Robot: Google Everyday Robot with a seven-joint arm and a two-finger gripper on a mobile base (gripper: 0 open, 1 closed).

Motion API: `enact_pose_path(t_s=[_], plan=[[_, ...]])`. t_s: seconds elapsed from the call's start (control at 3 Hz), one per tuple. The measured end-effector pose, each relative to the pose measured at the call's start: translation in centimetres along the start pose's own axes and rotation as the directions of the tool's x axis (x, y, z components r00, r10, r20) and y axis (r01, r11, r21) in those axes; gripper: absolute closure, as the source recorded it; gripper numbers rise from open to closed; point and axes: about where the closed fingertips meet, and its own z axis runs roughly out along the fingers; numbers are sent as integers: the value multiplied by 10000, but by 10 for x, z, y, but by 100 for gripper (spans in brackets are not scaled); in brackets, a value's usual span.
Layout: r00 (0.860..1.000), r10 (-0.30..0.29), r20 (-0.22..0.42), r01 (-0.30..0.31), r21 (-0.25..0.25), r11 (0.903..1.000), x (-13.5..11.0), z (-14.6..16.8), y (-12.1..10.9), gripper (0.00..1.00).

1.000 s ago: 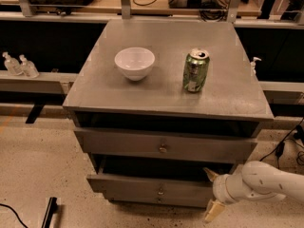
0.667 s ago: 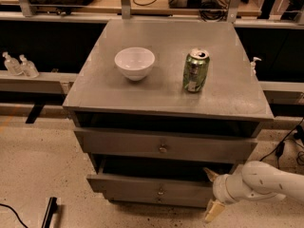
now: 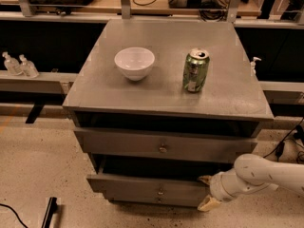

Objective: Open middle drawer

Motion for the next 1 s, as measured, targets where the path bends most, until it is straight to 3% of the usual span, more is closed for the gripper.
enact_pose_path(t_s=[0.33,0.67,1.0], plan=[[9996,-157,-252,142,-598,9981,-3,-3,13,57],[9997,-212,-145,198,-890,9958,-6,-6,19,67],[9997,-212,-144,198,-890,9958,-6,-6,19,66]])
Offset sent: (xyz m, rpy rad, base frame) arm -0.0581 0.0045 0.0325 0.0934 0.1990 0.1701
